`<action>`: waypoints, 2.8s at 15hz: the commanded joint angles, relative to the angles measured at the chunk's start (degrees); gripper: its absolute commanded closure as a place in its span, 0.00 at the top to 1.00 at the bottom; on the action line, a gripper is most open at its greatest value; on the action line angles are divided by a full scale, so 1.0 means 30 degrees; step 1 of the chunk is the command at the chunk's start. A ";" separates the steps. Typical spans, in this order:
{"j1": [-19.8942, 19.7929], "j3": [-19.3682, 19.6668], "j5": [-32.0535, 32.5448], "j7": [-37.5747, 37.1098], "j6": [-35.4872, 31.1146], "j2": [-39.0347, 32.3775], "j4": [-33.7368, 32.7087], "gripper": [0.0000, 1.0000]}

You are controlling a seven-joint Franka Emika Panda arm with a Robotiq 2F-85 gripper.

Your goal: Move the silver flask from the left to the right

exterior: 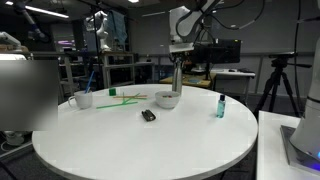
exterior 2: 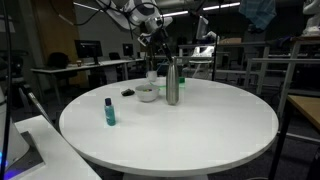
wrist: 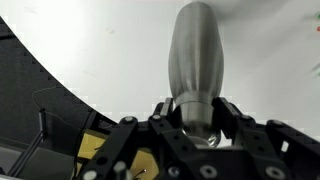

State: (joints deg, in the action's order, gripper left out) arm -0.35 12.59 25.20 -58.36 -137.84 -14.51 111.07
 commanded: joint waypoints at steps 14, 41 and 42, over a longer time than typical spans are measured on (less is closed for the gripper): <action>-0.0136 0.0302 0.0723 -0.0060 -0.0744 -0.0027 0.0365 0.23; 0.0609 0.0052 0.0733 -0.0362 0.1278 0.0434 -0.0381 1.00; 0.0719 0.0029 0.0882 -0.0409 0.1556 0.0689 -0.0573 1.00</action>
State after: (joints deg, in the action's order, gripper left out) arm 0.88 12.88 26.04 -58.31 -137.04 -15.00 110.75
